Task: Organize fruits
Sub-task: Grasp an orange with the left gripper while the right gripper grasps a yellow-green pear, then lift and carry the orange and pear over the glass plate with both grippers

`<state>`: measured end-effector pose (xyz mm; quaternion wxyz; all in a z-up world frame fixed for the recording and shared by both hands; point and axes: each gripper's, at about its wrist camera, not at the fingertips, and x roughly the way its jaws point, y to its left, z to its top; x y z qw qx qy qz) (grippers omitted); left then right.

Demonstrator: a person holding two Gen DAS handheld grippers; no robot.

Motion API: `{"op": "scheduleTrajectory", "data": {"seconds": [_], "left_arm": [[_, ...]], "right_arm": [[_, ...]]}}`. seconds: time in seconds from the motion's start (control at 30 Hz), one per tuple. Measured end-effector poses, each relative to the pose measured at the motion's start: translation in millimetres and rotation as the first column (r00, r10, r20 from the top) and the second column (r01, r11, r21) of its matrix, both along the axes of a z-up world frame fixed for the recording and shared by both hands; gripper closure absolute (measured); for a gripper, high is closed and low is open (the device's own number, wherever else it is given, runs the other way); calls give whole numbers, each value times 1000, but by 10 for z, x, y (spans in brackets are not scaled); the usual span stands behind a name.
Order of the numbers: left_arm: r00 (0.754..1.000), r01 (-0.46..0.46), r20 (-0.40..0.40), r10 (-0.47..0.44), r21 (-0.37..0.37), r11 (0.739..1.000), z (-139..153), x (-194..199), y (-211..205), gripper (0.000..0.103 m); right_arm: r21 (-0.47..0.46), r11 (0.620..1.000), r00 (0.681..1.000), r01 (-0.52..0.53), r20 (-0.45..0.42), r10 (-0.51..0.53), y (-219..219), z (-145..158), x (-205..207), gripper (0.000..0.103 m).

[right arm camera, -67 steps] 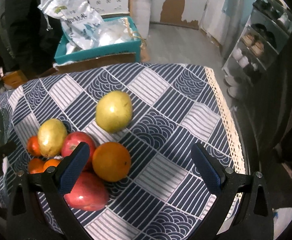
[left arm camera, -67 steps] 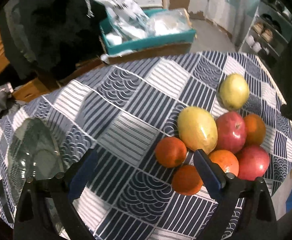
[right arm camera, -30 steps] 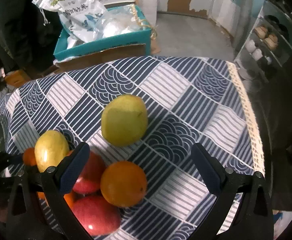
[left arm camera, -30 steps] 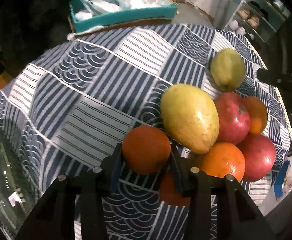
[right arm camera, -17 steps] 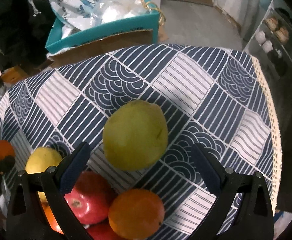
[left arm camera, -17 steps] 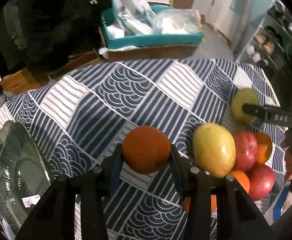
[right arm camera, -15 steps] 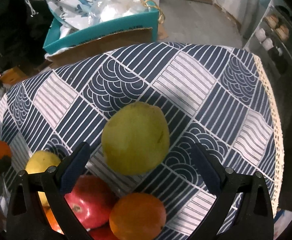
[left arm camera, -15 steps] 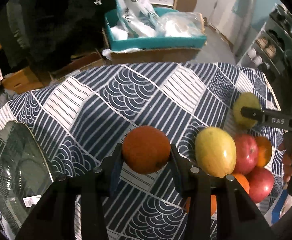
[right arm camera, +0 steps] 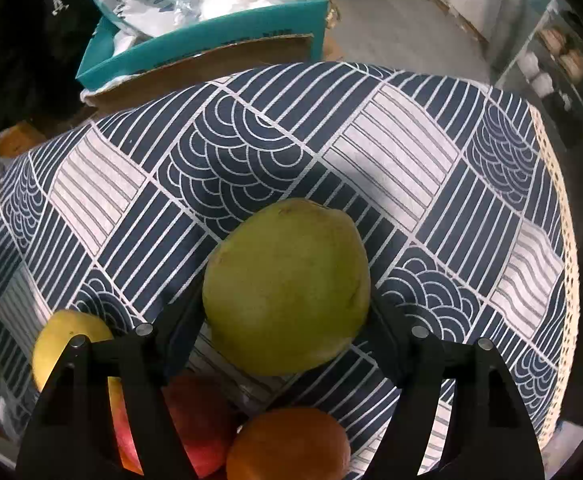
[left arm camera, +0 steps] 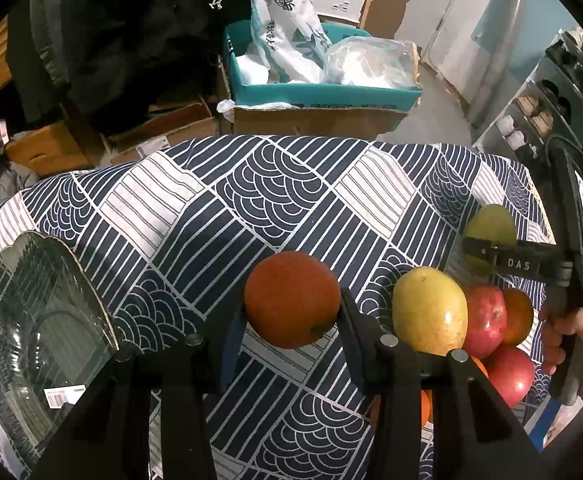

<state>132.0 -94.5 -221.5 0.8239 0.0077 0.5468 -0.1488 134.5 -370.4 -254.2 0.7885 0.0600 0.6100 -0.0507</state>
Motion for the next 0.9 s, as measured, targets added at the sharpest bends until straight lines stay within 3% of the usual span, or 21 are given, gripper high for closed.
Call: {"op": "scheduleTrajectory", "data": {"seconds": [0.27, 0.6, 0.9], "left_arm": [[999, -24, 22, 24, 0, 1000, 132, -47, 75, 58], [995, -41, 87, 42, -4, 999, 436, -173, 172, 58], [984, -61, 169, 64, -22, 998, 827, -338, 289, 58]], "right_arm": [[-77, 996, 997, -39, 58, 44, 87, 94, -97, 29], [-126, 988, 967, -89, 228, 116, 329, 697, -316, 29], [-127, 984, 934, -125, 319, 160, 561, 1161, -536, 29]]}}
